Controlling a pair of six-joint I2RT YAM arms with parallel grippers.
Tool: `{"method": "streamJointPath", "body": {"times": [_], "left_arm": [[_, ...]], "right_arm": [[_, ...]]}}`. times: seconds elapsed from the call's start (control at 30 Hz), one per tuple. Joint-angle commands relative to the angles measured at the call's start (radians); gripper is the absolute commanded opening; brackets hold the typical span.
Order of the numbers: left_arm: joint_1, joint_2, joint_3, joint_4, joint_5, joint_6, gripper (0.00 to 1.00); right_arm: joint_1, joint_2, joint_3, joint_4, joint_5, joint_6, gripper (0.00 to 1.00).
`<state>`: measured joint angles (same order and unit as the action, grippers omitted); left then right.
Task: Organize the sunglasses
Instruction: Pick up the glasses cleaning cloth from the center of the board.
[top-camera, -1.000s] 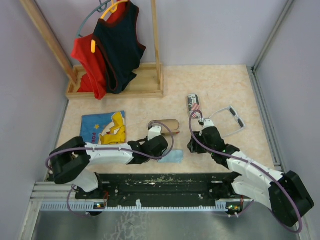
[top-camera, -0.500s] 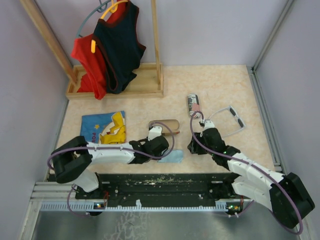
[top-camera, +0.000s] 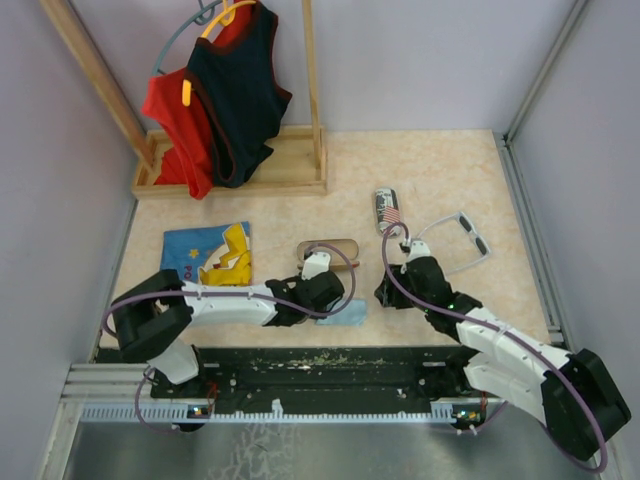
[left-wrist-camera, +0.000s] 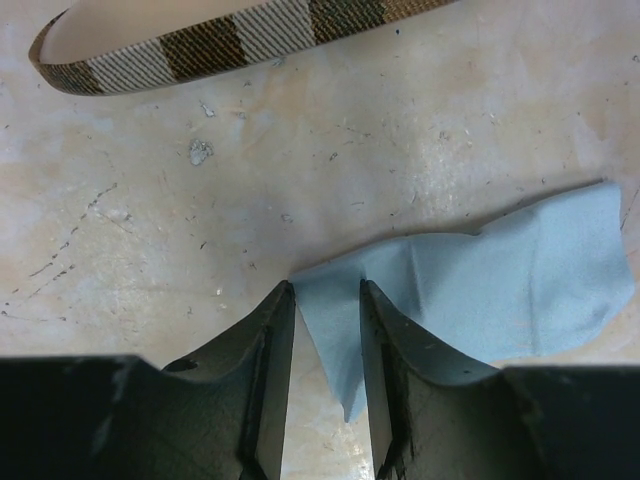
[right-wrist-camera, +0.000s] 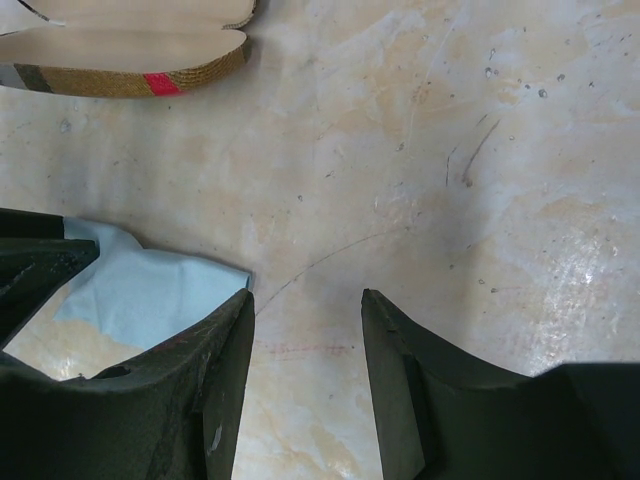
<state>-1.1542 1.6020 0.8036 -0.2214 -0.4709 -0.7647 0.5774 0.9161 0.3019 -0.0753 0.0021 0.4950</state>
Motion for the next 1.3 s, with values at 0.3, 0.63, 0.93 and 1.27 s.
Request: {"method": "streamJointPath", "body": {"times": [0.3, 0.63, 0.93, 1.27], "left_arm": [[-0.019, 0.052, -0.020, -0.047, 0.029, 0.003, 0.02], [-0.020, -0.007, -0.077, -0.002, 0.031, 0.005, 0.01], [-0.034, -0.049, -0.114, 0.025, 0.030, -0.010, 0.01], [-0.036, -0.068, -0.132, 0.055, 0.028, -0.015, 0.01]], "right_arm": [[-0.007, -0.052, 0.014, -0.020, 0.006, 0.029, 0.48], [0.032, 0.031, 0.060, -0.039, -0.042, 0.088, 0.55], [0.165, 0.206, 0.165, -0.033, 0.043, 0.083, 0.55], [0.186, 0.333, 0.248, -0.086, 0.026, 0.034, 0.51]]}}
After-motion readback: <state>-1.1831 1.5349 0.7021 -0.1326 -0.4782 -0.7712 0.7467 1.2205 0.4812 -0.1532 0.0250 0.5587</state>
